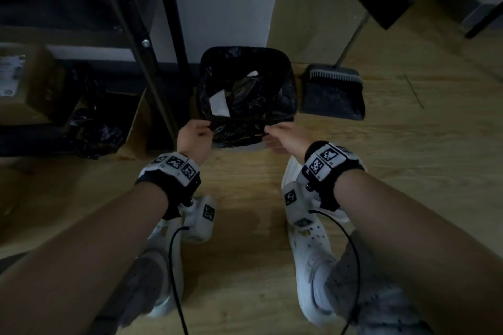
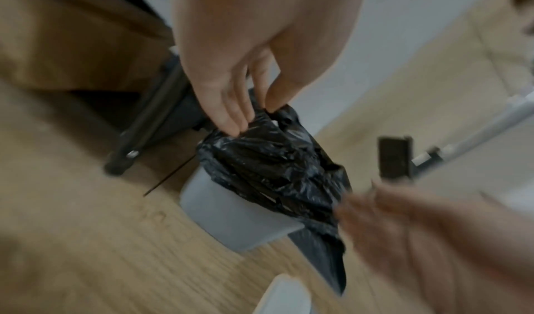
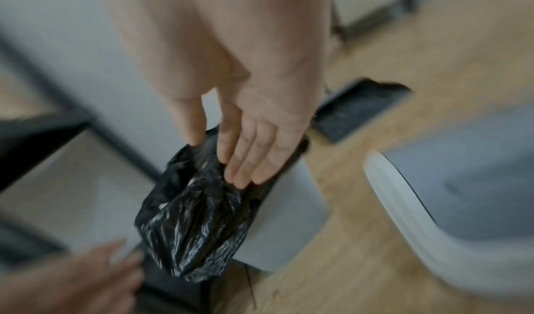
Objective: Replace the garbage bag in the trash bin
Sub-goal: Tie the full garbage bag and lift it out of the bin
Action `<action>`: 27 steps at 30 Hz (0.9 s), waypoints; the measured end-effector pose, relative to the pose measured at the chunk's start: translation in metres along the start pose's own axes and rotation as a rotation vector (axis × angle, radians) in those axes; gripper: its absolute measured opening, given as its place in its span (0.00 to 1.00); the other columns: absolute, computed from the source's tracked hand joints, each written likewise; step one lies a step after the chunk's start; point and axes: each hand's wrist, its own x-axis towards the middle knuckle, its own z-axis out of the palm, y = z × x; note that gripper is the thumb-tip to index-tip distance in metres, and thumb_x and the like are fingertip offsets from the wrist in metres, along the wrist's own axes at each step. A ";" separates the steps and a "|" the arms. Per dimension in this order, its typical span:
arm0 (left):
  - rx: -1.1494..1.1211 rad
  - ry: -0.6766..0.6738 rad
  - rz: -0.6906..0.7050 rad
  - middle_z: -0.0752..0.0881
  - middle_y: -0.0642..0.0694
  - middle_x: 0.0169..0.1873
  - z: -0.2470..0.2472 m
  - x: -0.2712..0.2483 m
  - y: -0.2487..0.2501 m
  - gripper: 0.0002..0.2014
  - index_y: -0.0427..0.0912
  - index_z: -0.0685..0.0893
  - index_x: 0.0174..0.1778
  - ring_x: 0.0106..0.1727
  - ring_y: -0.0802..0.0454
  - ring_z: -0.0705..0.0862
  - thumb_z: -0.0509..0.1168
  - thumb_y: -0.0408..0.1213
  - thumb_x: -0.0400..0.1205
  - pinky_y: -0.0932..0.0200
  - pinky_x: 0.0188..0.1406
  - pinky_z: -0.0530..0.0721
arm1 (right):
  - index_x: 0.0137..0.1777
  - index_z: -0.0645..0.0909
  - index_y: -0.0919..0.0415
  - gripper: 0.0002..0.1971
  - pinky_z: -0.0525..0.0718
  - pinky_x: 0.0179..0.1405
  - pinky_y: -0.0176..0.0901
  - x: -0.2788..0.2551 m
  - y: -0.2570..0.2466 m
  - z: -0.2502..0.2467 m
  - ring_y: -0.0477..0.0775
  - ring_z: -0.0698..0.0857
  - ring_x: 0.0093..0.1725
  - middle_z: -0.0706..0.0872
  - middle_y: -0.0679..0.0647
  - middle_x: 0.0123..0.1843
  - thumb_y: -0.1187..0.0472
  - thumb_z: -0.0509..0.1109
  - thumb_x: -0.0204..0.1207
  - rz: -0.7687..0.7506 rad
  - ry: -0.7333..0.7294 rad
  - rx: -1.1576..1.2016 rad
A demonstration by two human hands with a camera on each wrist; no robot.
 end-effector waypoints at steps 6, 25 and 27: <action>-0.396 -0.085 -0.378 0.80 0.42 0.39 0.002 -0.005 -0.025 0.05 0.41 0.78 0.45 0.39 0.47 0.81 0.59 0.29 0.85 0.52 0.46 0.80 | 0.45 0.80 0.61 0.10 0.83 0.57 0.48 -0.001 0.041 0.004 0.52 0.86 0.43 0.87 0.55 0.44 0.55 0.63 0.82 0.240 -0.011 0.371; -0.631 -0.180 -0.514 0.82 0.40 0.61 0.011 0.067 -0.049 0.08 0.40 0.79 0.56 0.59 0.46 0.83 0.57 0.34 0.85 0.49 0.54 0.84 | 0.59 0.77 0.60 0.19 0.81 0.58 0.45 0.062 0.057 -0.008 0.52 0.83 0.52 0.85 0.56 0.54 0.46 0.57 0.82 0.222 0.158 1.017; -0.650 -0.175 -0.524 0.84 0.40 0.57 0.011 0.067 -0.050 0.06 0.39 0.79 0.52 0.57 0.46 0.84 0.57 0.33 0.85 0.50 0.51 0.86 | 0.64 0.76 0.59 0.20 0.82 0.49 0.42 0.063 0.056 -0.010 0.51 0.84 0.50 0.86 0.54 0.51 0.46 0.57 0.82 0.225 0.184 1.014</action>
